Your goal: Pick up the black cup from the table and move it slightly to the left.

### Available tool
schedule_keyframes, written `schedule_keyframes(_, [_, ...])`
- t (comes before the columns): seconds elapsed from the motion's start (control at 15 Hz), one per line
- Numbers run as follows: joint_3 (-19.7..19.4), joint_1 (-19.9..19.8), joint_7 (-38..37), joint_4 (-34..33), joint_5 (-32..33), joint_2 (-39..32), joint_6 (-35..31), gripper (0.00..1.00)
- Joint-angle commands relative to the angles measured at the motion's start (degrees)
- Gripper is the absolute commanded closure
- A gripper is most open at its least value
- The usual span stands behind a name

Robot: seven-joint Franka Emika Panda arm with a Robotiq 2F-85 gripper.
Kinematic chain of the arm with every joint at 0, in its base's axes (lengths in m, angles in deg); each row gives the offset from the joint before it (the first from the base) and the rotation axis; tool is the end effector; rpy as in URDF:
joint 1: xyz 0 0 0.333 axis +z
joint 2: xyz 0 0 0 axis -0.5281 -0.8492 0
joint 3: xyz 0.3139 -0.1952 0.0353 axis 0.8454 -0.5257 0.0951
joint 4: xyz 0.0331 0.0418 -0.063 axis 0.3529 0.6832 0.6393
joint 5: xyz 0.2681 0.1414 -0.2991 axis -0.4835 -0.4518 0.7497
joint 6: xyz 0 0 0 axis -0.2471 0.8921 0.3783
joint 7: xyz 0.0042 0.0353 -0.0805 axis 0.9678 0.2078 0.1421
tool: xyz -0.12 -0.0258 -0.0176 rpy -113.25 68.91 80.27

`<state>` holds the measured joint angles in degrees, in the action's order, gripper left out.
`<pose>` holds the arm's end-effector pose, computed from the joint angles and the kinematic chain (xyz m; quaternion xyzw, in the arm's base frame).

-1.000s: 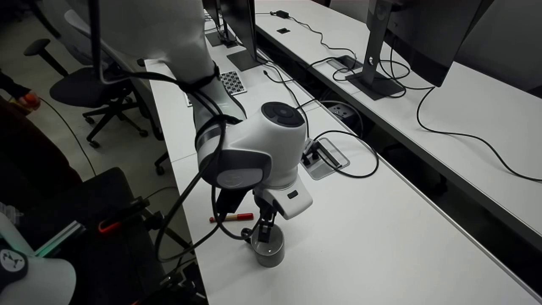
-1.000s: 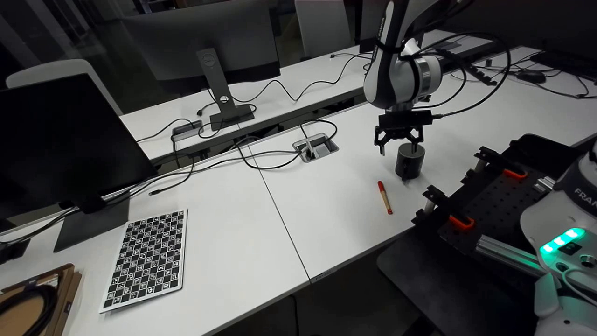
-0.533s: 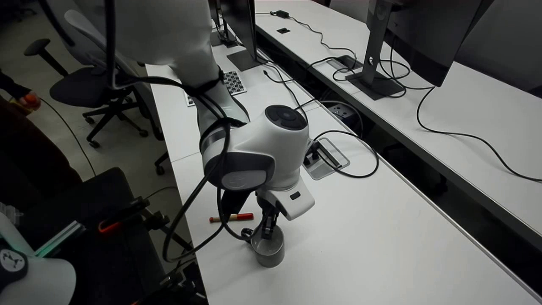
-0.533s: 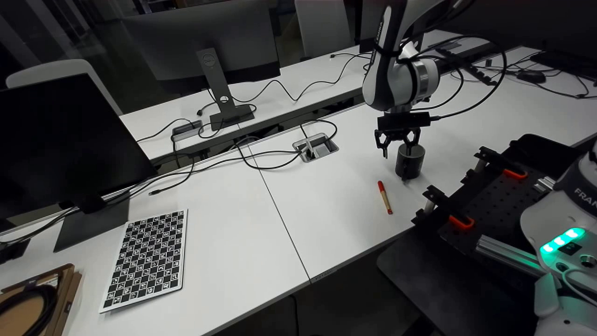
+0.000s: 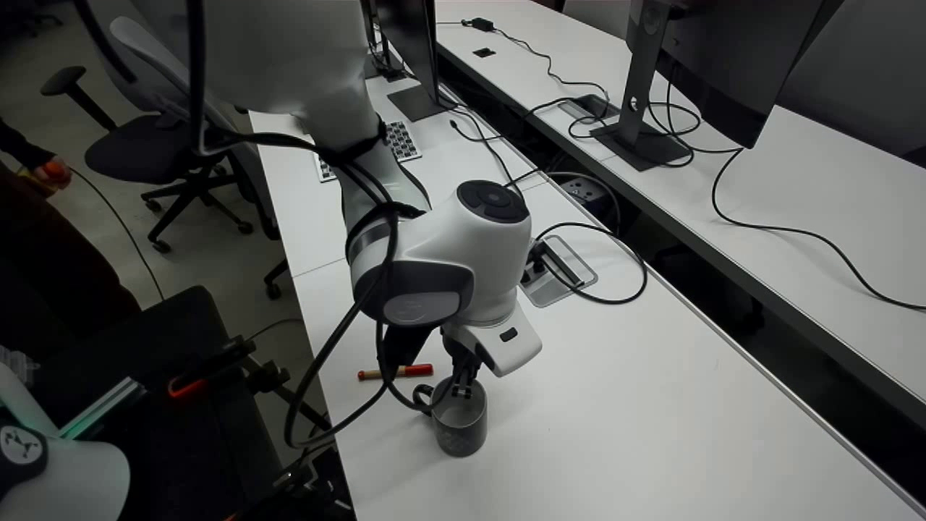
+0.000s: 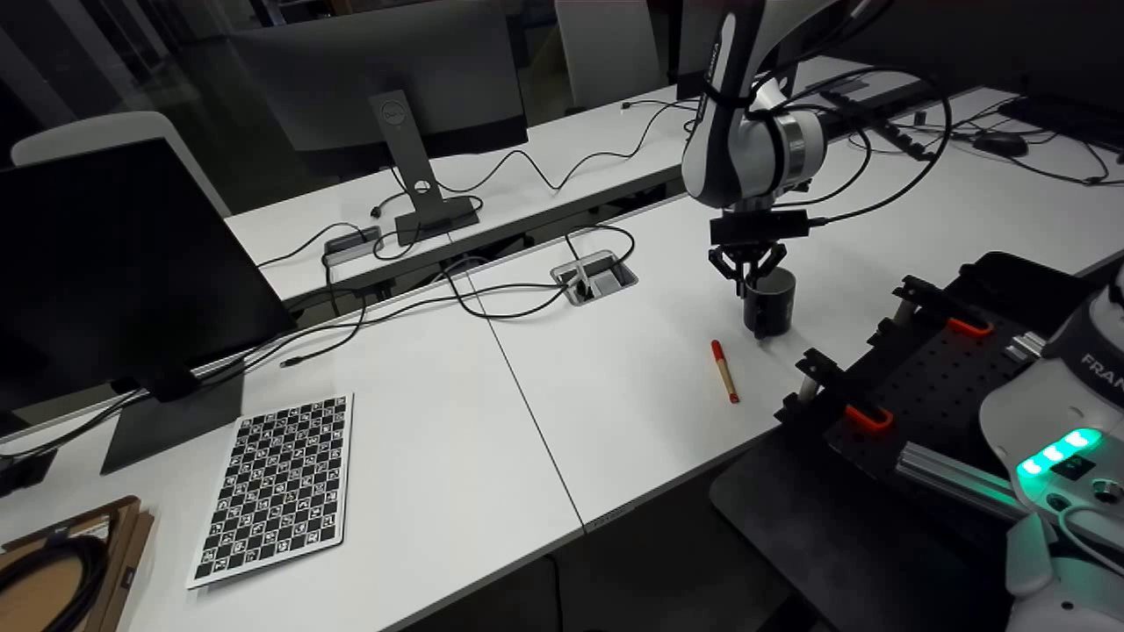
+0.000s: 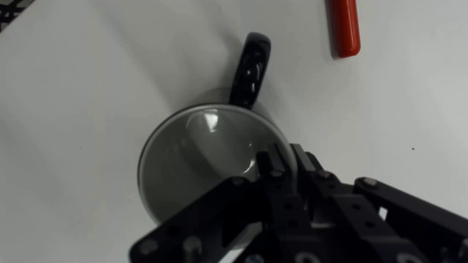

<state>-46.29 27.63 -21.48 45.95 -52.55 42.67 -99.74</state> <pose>0.5034 -0.1133 0.0182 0.9183 -0.3884 -0.0739 0.0229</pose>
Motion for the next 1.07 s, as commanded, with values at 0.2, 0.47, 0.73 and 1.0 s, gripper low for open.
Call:
schedule_keyframes(0.2, [-0.37, 0.27, 1.37, -1.55, -1.29, -0.88, 0.76, 0.98])
schedule_keyframes(0.47, [-0.35, 0.93, 1.83, 0.32, -0.97, 2.28, -0.45, 0.98])
schedule_keyframes(0.73, [-0.23, 2.56, 2.95, 1.36, -0.06, 5.83, -1.41, 0.98])
schedule_keyframes(1.0, [-1.62, 7.76, 4.17, 1.24, 3.58, 8.93, -0.62, 0.98])
